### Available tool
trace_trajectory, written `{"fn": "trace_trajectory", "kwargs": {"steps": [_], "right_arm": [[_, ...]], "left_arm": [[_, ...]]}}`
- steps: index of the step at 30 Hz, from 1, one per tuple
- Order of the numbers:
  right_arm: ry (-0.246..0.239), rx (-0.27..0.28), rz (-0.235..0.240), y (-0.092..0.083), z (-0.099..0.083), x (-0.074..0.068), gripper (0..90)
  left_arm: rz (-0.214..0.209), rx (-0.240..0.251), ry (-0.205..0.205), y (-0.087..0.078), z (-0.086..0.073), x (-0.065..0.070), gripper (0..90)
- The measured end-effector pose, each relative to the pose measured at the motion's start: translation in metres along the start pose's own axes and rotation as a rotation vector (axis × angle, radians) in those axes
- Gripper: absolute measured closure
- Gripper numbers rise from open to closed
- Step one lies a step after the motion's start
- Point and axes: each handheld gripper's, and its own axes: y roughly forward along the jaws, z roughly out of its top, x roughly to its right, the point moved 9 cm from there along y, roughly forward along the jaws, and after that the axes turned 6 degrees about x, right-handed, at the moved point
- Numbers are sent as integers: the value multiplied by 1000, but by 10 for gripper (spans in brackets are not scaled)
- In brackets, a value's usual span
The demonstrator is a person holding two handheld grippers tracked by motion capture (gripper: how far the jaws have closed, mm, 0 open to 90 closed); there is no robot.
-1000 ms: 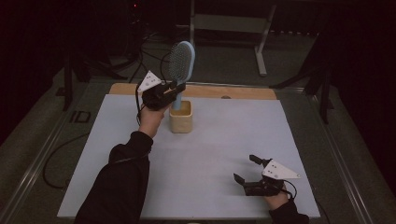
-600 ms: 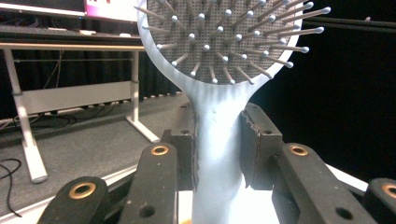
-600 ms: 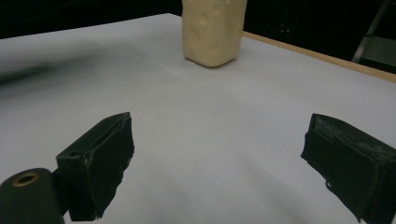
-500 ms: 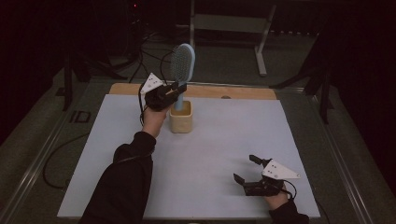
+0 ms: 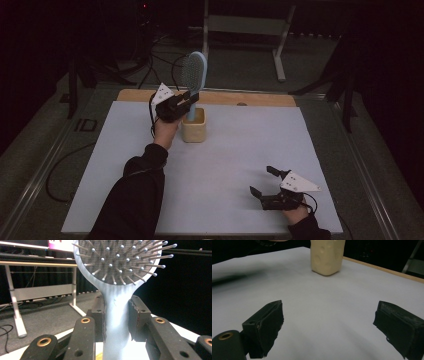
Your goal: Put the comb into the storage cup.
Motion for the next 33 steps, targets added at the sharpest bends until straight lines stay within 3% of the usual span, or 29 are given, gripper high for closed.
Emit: {"fn": "trace_trajectory", "kwargs": {"steps": [18,27,33], "right_arm": [[1,-2,8,1,0,-1,83],[3,-4,12,1,-1,-2,83],[4,-6,13,1,-1,-2,83]], "left_arm": [[-6,-23,-11,3,-25,-1,697],[3,-45,10,3,-32,-1,696],[-17,-54,9,3,-34,1,695]]}}
